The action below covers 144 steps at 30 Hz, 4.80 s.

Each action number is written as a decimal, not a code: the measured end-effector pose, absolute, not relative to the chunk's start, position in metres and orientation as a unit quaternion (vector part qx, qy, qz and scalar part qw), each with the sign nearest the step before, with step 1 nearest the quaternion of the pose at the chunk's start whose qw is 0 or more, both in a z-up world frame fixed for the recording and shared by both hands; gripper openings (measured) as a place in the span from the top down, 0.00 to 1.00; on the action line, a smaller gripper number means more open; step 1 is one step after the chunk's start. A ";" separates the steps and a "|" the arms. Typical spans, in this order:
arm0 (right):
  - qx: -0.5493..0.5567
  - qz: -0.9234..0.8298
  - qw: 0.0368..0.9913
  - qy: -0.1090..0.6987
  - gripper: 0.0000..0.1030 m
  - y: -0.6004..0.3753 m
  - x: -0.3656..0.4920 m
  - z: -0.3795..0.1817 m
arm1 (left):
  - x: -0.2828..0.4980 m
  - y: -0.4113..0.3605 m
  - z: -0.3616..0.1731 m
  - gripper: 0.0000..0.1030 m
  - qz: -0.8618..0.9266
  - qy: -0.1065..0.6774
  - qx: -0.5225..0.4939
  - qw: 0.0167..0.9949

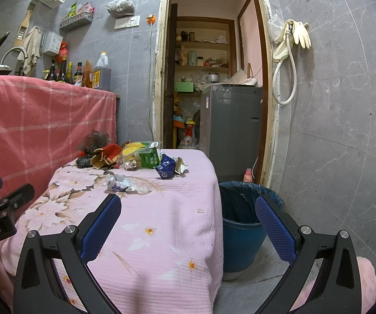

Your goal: Collect trash

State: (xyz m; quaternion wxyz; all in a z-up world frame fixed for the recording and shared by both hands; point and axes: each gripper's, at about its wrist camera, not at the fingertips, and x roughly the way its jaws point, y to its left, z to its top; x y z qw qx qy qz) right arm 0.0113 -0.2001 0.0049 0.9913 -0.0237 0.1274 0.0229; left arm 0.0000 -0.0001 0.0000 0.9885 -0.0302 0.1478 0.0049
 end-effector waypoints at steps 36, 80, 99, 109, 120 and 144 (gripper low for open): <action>-0.023 0.023 0.991 0.128 0.00 -0.201 0.011 0.005 | 0.000 0.000 0.000 0.02 0.005 0.148 -0.030 0.989; -0.046 0.070 0.991 0.102 0.00 -0.215 0.080 0.036 | 0.088 -0.004 0.023 0.02 -0.010 0.194 -0.022 0.981; -0.050 0.148 0.977 0.147 0.10 -0.235 0.197 0.025 | 0.191 -0.022 -0.014 0.44 -0.075 0.384 -0.088 0.916; -0.028 0.162 0.961 0.224 0.45 -0.237 0.237 -0.001 | 0.202 -0.022 -0.016 0.73 -0.098 0.410 -0.111 0.900; -0.024 0.182 0.944 0.275 0.62 -0.225 0.279 -0.017 | 0.213 -0.029 -0.009 0.78 -0.089 0.391 -0.112 0.909; -0.004 0.166 0.963 0.211 0.92 -0.254 0.256 0.005 | 0.200 -0.058 0.014 0.79 -0.098 0.285 -0.103 0.948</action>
